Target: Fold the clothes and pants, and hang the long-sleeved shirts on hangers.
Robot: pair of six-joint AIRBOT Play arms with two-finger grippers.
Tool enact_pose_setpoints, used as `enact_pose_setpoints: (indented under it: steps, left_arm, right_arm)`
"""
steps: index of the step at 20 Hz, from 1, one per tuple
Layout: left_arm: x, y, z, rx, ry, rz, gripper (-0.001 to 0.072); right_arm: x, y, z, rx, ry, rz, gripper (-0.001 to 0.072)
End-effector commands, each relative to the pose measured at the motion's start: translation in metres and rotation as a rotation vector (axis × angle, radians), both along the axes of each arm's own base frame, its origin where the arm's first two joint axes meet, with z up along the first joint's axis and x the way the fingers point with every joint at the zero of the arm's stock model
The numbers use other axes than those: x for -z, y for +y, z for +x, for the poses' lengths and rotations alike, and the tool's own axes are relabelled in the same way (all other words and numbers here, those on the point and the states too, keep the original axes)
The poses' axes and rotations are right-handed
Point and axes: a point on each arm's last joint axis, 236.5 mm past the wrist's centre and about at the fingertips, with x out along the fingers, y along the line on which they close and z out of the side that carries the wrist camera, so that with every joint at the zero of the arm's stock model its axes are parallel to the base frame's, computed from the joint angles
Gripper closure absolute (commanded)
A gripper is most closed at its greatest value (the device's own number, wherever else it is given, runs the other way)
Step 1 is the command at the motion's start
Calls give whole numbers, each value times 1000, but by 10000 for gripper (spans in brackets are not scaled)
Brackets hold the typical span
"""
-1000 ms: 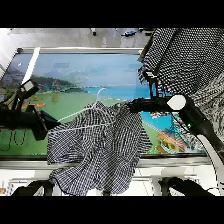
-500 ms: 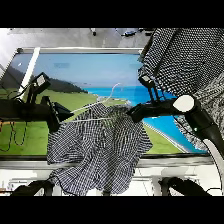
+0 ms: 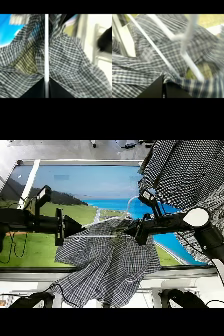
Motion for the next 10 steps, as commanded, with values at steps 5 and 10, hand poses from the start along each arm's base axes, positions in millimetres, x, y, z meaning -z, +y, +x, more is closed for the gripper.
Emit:
enact_pose_setpoints:
  steps: [5,10]
  left_arm:
    - [65,-10,-10,112,327,-95,673]
    - [77,-12,-5,120,403,-120,674]
  right_arm:
    - [-10,-7,-4,-13,-80,-27,672]
    - [3,-18,-30,-91,-33,-108,263]
